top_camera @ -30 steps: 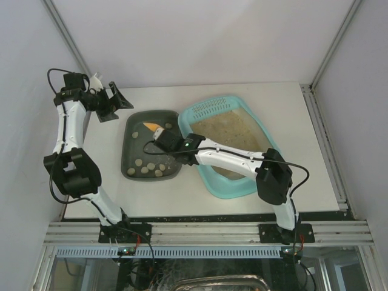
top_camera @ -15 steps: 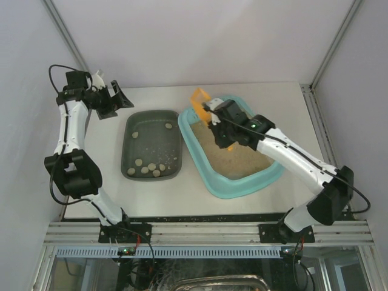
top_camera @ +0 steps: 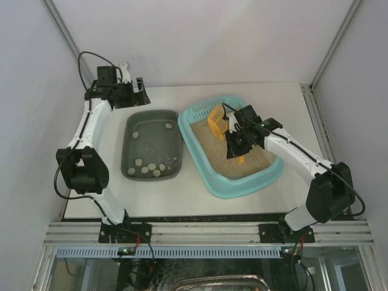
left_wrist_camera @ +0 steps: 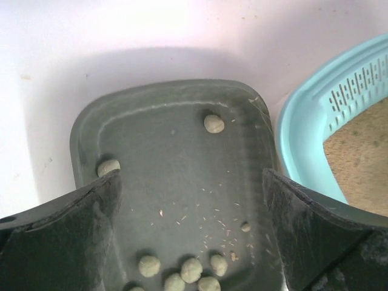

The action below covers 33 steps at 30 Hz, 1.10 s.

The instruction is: Clean the litter box

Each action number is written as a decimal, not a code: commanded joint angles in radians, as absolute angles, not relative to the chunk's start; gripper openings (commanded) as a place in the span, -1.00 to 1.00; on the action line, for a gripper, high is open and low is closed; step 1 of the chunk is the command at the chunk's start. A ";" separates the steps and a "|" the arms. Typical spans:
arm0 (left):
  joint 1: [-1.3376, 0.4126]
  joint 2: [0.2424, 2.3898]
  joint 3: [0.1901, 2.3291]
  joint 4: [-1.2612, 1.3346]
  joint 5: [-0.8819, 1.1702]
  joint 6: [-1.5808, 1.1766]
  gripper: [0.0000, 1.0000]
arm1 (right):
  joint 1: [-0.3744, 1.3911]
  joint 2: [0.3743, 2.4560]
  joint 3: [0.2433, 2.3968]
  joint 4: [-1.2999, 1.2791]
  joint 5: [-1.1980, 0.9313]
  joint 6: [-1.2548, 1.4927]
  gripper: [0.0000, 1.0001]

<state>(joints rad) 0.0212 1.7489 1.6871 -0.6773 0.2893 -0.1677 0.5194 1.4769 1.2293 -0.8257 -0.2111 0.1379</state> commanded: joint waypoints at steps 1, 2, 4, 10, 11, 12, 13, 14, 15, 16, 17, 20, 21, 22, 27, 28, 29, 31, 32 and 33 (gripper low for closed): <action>-0.076 1.783 1.805 -0.672 0.171 -0.001 1.00 | 0.472 1.548 1.206 -0.800 -0.396 0.129 -1.00; -0.096 1.799 1.825 -0.692 0.166 0.027 0.99 | 0.467 1.562 1.207 -0.802 -0.425 0.123 -1.00; -0.113 1.807 1.827 -0.647 0.187 0.022 1.00 | 0.461 1.596 1.207 -0.799 -0.456 0.110 -1.00; -0.114 1.970 2.025 -0.631 0.191 -0.029 0.99 | 0.411 1.698 1.212 -0.742 -0.560 0.123 -1.00; -0.114 2.028 2.122 -0.687 0.185 -0.044 1.00 | 0.401 1.718 1.219 -0.733 -0.571 0.124 -1.00; -0.119 2.073 2.195 -0.719 0.186 -0.048 1.00 | 0.391 1.740 1.227 -0.731 -0.584 0.122 -1.00; -0.125 2.104 2.241 -0.726 0.188 -0.041 1.00 | 0.384 1.763 1.228 -0.731 -0.595 0.121 -1.00; -0.131 2.118 2.265 -0.713 0.192 -0.027 0.99 | 0.376 1.791 1.253 -0.728 -0.608 0.124 -1.00; -0.135 2.128 2.268 -0.693 0.194 -0.014 0.99 | 0.367 1.809 1.266 -0.727 -0.620 0.127 -1.00; -0.140 2.135 2.271 -0.671 0.189 -0.009 0.99 | 0.363 1.828 1.278 -0.730 -0.628 0.130 -1.00; -0.142 2.145 2.281 -0.659 0.177 -0.010 0.99 | 0.362 1.841 1.287 -0.731 -0.625 0.134 -1.00; -0.144 2.175 2.316 -0.663 0.168 -0.034 0.99 | 0.363 1.859 1.313 -0.739 -0.599 0.139 -0.70; -0.145 2.174 2.312 -0.661 0.171 -0.043 1.00 | 0.364 1.862 1.322 -0.743 -0.589 0.141 -0.55; -0.144 2.170 2.307 -0.660 0.178 -0.054 1.00 | 0.365 1.867 1.332 -0.752 -0.581 0.140 -0.28; -0.105 2.168 2.299 -0.663 0.230 -0.089 1.00 | 0.384 1.854 1.419 -0.805 -0.436 0.134 1.00; -0.092 2.164 2.294 -0.656 0.233 -0.095 1.00 | 0.387 1.847 1.442 -0.821 -0.414 0.134 1.00; -0.082 2.157 2.280 -0.640 0.237 -0.103 1.00 | 0.391 1.839 1.465 -0.842 -0.390 0.136 1.00; -0.066 2.134 2.239 -0.591 0.253 -0.116 1.00 | 0.401 1.822 1.520 -0.883 -0.344 0.139 1.00; -0.063 2.120 2.215 -0.565 0.266 -0.126 1.00 | 0.407 1.809 1.544 -0.900 -0.322 0.142 1.00; -0.061 2.105 2.196 -0.541 0.279 -0.135 1.00 | 0.414 1.792 1.568 -0.917 -0.295 0.146 1.00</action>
<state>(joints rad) -0.0937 2.1902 2.2272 -0.6559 0.2241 -0.0872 0.3878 1.8793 1.4685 -0.8436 -0.4156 0.1387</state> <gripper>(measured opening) 0.997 0.997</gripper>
